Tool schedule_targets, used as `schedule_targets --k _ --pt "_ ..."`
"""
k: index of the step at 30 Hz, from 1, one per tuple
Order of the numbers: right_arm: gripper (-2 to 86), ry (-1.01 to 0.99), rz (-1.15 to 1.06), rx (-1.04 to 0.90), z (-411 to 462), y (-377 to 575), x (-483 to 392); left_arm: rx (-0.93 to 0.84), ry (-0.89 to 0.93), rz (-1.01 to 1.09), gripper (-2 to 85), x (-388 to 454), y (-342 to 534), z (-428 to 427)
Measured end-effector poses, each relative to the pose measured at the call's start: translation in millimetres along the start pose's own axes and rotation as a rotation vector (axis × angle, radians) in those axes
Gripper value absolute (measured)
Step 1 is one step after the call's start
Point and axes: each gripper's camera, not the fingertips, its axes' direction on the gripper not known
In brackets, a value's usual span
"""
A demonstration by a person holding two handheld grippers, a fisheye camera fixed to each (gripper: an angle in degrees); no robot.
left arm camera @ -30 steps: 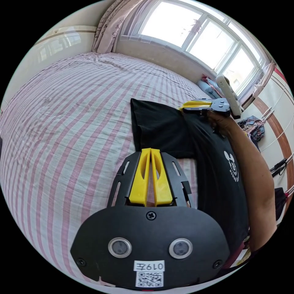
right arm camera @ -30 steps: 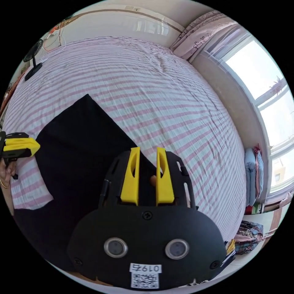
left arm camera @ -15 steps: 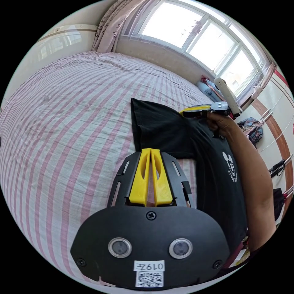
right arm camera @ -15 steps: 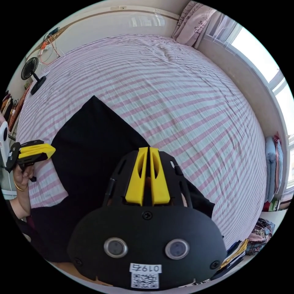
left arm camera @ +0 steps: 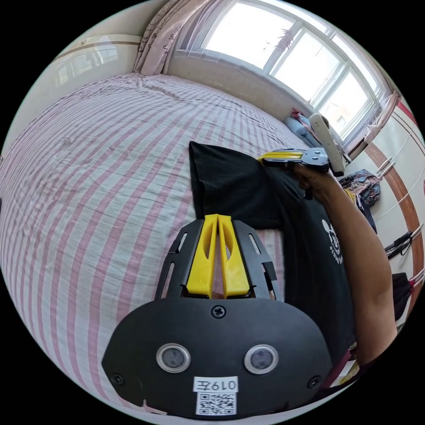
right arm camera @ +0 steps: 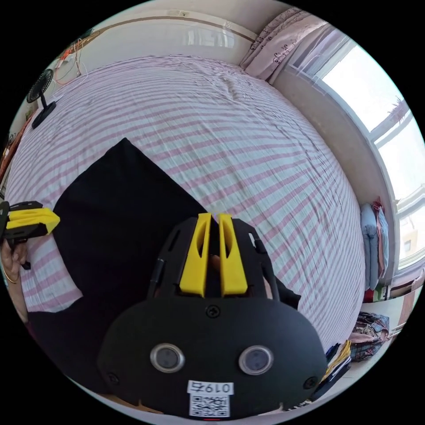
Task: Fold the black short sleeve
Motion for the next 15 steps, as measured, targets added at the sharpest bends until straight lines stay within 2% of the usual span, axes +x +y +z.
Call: schedule_targets --k 7,11,15 --pt "5.7 -0.029 -0.033 0.073 -34.1 6.8 -7.7 -0.002 0.055 -0.028 0.7 -19.4 -2.8 -3.6" --pt "4.4 -0.199 -0.126 0.187 -48.4 -9.8 -45.6 -0.003 0.069 -0.04 0.8 -28.6 -4.3 -5.1" --pt "5.8 -0.175 -0.197 0.184 -35.4 -40.3 -87.8 -0.005 0.064 -0.038 0.8 -33.8 -6.8 -5.4"
